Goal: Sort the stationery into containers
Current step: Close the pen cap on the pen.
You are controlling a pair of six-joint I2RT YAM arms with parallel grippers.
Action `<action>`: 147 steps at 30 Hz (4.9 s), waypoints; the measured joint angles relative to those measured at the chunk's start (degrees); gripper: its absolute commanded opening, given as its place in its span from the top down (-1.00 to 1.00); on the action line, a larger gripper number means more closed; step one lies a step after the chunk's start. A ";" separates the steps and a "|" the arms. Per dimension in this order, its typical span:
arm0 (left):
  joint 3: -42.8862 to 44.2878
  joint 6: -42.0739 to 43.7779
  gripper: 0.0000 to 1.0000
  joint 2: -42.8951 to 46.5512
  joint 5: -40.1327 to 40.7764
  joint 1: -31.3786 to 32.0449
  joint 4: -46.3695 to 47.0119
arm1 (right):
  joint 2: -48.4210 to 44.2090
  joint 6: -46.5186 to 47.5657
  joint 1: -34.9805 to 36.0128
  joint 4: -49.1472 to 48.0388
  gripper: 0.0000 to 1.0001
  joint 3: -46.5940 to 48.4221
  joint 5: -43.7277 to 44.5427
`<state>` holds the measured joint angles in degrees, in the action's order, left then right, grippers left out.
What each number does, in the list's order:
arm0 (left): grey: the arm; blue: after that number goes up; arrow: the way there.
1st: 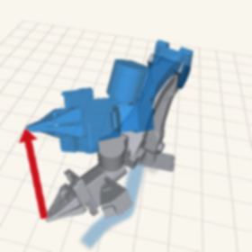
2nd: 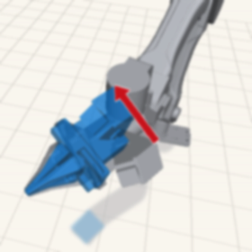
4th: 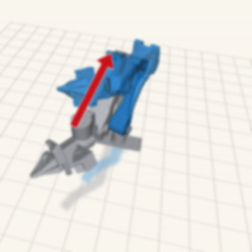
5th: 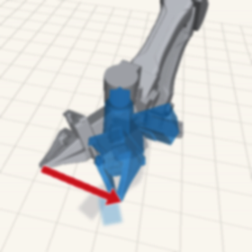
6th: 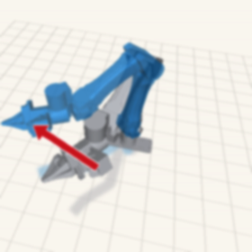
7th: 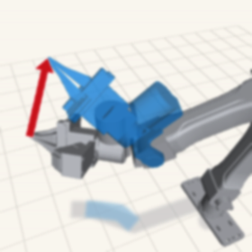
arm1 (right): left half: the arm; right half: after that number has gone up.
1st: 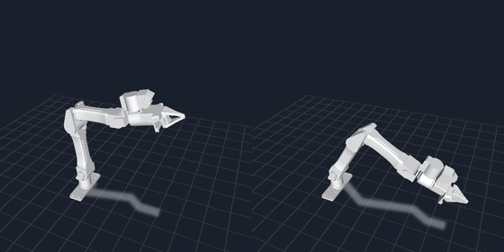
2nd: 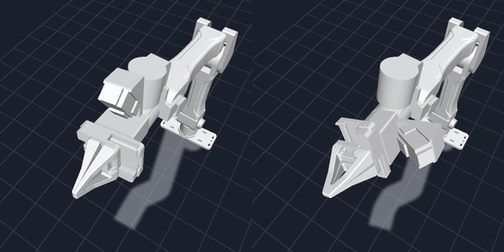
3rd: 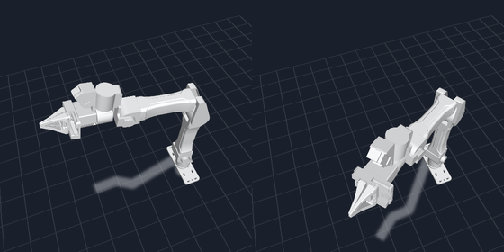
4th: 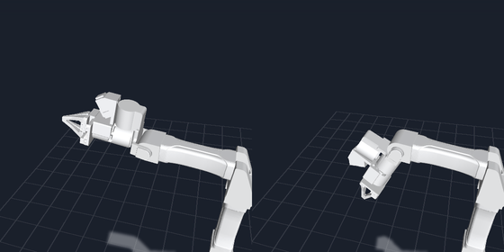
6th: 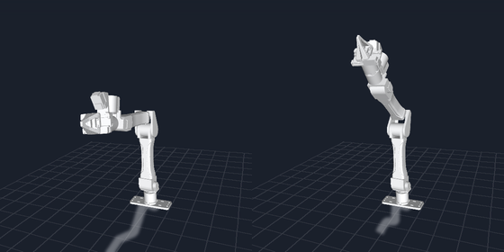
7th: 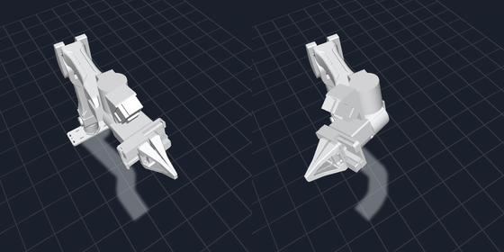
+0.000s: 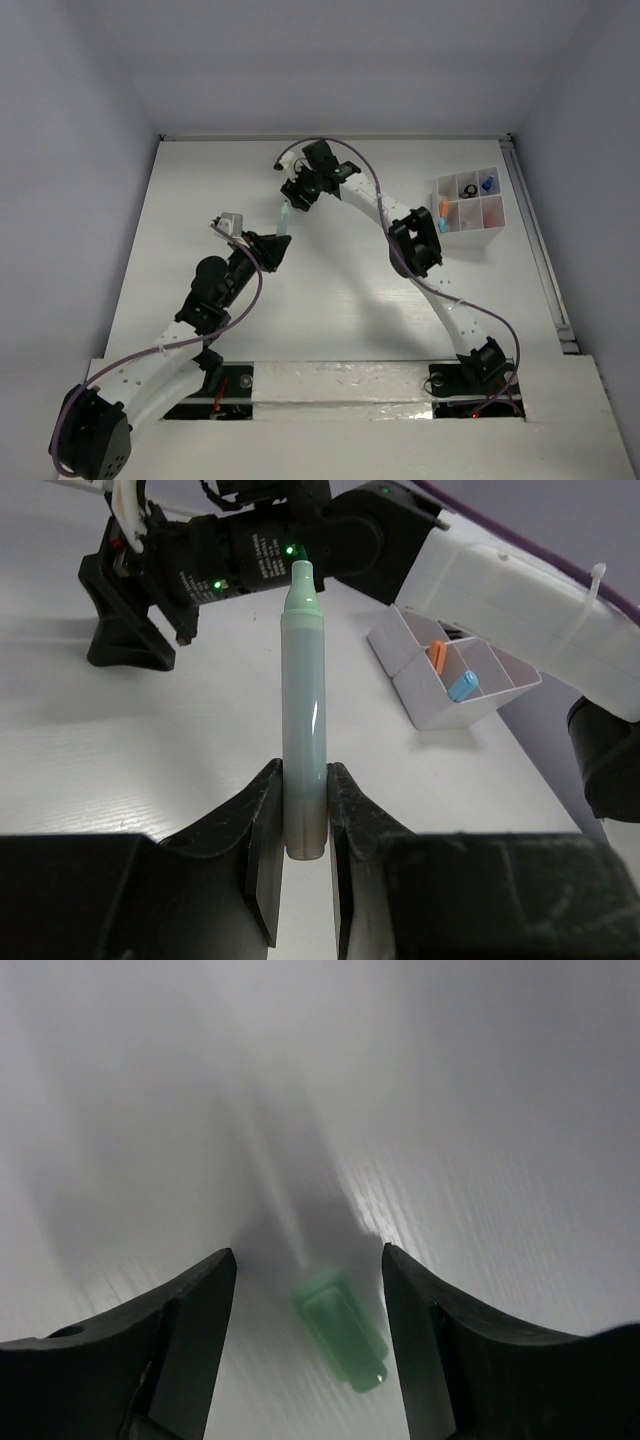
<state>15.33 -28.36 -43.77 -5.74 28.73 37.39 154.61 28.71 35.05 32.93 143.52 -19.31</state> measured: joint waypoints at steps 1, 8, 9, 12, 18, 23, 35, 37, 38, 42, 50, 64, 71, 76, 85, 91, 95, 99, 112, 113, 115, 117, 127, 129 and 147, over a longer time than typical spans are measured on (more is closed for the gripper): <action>0.00 0.04 1.00 0.42 0.07 0.00 0.00 | 0.00 0.02 0.35 -0.50 -0.21 -0.13 0.37; 0.00 0.44 1.00 3.10 0.44 0.00 -0.37 | -0.22 -0.44 1.25 -3.98 -0.53 -1.95 3.06; 0.00 0.46 1.00 3.28 0.46 0.00 -0.50 | -0.48 -0.55 1.25 -4.55 -0.57 -2.45 3.21; 0.00 0.48 1.00 3.80 0.52 0.00 -0.98 | -1.55 -0.87 1.05 -5.55 -0.64 -4.26 4.11; 0.00 0.48 1.00 4.87 0.72 0.00 -1.68 | -2.45 -1.57 0.61 -5.40 -0.39 -5.81 4.02; 0.00 0.50 1.00 5.03 1.05 0.00 -1.77 | -3.02 -2.73 0.55 -5.03 -0.31 -6.80 3.41; -0.48 0.52 1.00 6.12 1.29 0.00 -2.12 | -8.33 -4.31 0.17 -5.35 -0.23 -15.47 4.31; -0.87 0.52 1.00 6.51 1.33 0.00 -2.40 | -8.68 -4.59 0.17 -5.31 -0.11 -16.04 4.26; -0.87 0.52 1.00 6.56 1.33 0.00 -2.62 | -8.68 -4.66 0.17 -5.29 -0.07 -16.04 4.11; -0.92 0.52 1.00 6.73 1.42 0.00 -2.99 | -8.68 -5.07 0.24 -4.61 0.11 -15.72 4.04; -1.40 0.55 1.00 6.43 1.49 0.00 -2.95 | -8.00 -8.66 0.17 -3.98 1.00 -14.23 5.86; -2.05 -1.60 1.00 3.61 -1.79 0.00 -2.75 | -38.14 -36.41 0.11 -34.86 1.00 -58.88 5.88; -2.99 -2.60 1.00 -0.59 -2.38 0.04 -2.38 | -55.80 -59.47 0.11 -60.78 1.00 -78.49 2.89; -2.23 -1.70 1.00 -2.97 0.07 1.31 -3.41 | -57.48 -71.47 1.14 -71.19 1.00 -87.73 3.56; 2.62 2.16 1.00 -5.07 8.22 8.61 -4.26 | -59.19 -79.34 4.70 -76.22 1.00 -89.61 7.19; 2.93 2.45 1.00 -6.82 11.85 11.43 -5.05 | -59.45 -81.22 4.90 -78.42 1.00 -89.64 9.35; 3.04 2.45 1.00 -7.02 13.22 11.82 -5.18 | -59.45 -81.44 5.11 -78.42 1.00 -89.64 10.05; 3.56 2.60 1.00 -7.02 13.79 12.28 -5.18 | -59.45 -81.42 5.64 -78.42 0.98 -89.70 10.64; 4.31 2.86 1.00 -7.02 14.64 13.03 -5.51 | -58.05 -81.44 5.86 -78.60 0.96 -89.70 11.26; 4.31 2.86 1.00 -7.02 14.71 13.09 -5.57 | -58.03 -81.44 5.86 -78.60 0.96 -89.70 11.37; 4.31 2.86 1.00 -7.02 14.86 13.22 -5.64 | -57.92 -81.42 5.86 -78.66 0.95 -89.70 11.41; 4.31 2.86 1.00 -7.02 14.88 13.22 -5.79 | -57.79 -81.44 5.86 -78.77 0.95 -89.70 11.43; 4.31 2.84 1.00 -7.02 15.26 13.57 -6.38 | -57.37 -81.20 5.86 -78.79 0.94 -89.68 12.00; 4.31 2.84 1.00 -7.02 15.08 13.70 -6.43 | -57.37 -81.00 5.86 -78.79 0.94 -89.68 12.15; 4.76 3.04 1.00 -6.71 15.50 13.73 -6.40 | -56.59 -80.96 6.10 -78.51 0.92 -88.61 12.33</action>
<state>20.10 -25.32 -50.48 9.76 42.46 30.98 98.02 -52.25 41.15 -45.58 54.92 -6.98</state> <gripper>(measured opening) 0.152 0.327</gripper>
